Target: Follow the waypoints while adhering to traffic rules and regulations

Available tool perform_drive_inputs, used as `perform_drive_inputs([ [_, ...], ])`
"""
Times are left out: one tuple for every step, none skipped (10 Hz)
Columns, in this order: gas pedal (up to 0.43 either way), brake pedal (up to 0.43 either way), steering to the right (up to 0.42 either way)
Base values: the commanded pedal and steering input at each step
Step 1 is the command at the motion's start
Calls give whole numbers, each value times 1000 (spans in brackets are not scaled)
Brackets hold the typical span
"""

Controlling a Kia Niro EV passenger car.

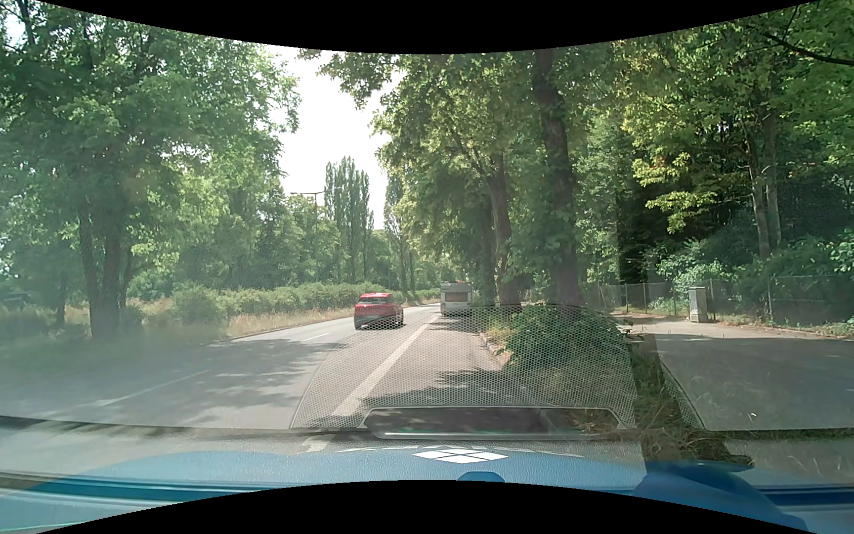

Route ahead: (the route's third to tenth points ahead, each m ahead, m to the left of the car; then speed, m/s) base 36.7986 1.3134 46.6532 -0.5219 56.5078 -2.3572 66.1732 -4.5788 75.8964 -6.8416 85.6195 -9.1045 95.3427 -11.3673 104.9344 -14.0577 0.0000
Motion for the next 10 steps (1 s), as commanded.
perform_drive_inputs([
  [0, 396, 17],
  [0, 396, 16],
  [0, 396, 16],
  [0, 396, 16],
  [0, 396, 13],
  [0, 396, 10],
  [0, 396, 11],
  [0, 390, 15],
  [0, 390, 16],
  [0, 396, 16],
])
